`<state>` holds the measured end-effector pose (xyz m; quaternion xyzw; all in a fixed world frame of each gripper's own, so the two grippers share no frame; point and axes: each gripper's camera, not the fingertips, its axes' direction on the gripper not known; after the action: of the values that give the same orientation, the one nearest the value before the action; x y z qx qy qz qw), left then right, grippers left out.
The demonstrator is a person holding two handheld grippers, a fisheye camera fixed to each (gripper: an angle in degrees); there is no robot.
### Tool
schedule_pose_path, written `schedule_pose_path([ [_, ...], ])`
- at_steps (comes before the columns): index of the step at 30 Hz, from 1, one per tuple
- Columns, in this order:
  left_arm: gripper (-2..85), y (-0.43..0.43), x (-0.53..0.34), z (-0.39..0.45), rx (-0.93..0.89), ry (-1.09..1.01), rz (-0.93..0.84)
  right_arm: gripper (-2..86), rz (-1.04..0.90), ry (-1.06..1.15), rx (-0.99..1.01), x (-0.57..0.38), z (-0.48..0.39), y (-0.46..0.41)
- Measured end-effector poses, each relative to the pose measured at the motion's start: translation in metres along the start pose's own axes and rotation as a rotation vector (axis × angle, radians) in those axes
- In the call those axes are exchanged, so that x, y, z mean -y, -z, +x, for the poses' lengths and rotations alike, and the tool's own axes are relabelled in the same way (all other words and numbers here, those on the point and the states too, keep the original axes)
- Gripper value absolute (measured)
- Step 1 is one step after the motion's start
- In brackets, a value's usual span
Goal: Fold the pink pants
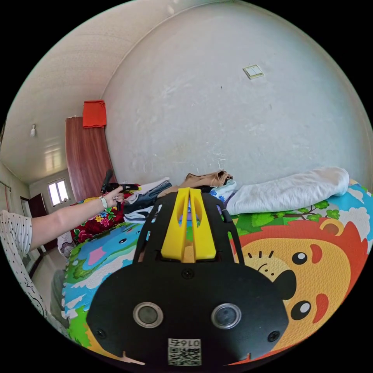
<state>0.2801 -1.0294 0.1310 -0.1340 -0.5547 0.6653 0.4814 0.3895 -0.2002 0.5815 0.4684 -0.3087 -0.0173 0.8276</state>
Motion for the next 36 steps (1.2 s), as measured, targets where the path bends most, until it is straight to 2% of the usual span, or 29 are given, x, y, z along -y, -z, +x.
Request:
schedule_pose_path([
  [2,-0.7,0.028,-0.004,0.003,-0.155,-0.048,0.077,0.0,0.009,-0.019,0.024,0.001,0.003,0.0],
  [4,-0.7,0.081,-0.001,0.003,-0.375,-0.026,0.241,0.0,0.021,-0.034,0.032,0.002,0.005,0.001],
  [6,-0.8,0.121,0.007,0.007,-0.475,-0.017,0.345,0.0,0.034,-0.047,0.035,0.003,0.006,0.002],
  [8,-0.8,0.16,0.012,0.016,-0.494,-0.015,0.426,0.0,0.037,-0.058,0.035,0.004,0.007,0.003],
  [10,-0.8,0.202,0.015,0.031,-0.618,-0.056,0.51,0.0,0.038,-0.065,0.036,0.004,0.006,0.002],
  [13,-0.8,0.247,0.016,0.051,-0.706,-0.1,0.593,0.0,0.049,-0.071,0.042,0.008,0.003,0.002],
  [16,-0.8,0.269,0.028,0.081,-0.775,-0.172,0.551,0.0,0.057,-0.066,0.045,0.014,-0.001,0.002],
  [20,-0.8,0.269,0.038,0.143,-0.654,-0.271,0.435,0.0,0.055,-0.063,0.041,0.025,-0.008,0.0],
  [22,-0.8,0.247,0.037,0.185,-0.635,-0.329,0.311,0.0,0.045,-0.065,0.049,0.031,-0.01,-0.001],
  [27,-0.8,0.203,0.034,0.217,-0.654,-0.248,0.19,0.0,0.054,-0.063,0.071,0.052,-0.02,0.001],
  [29,-0.7,0.188,0.032,0.221,-0.6,-0.209,0.166,0.0,0.063,-0.071,0.077,0.059,-0.021,0.002],
  [32,0.1,0.158,0.029,0.226,-0.433,-0.216,0.033,0.0,0.085,-0.088,0.086,0.072,-0.024,0.007],
  [34,1.1,0.149,0.022,0.233,-0.253,-0.253,-0.056,0.0,0.101,-0.1,0.095,0.08,-0.025,0.011],
  [36,2.9,0.149,0.009,0.241,-0.191,-0.293,-0.076,0.0,0.115,-0.103,0.101,0.091,-0.029,0.014],
])
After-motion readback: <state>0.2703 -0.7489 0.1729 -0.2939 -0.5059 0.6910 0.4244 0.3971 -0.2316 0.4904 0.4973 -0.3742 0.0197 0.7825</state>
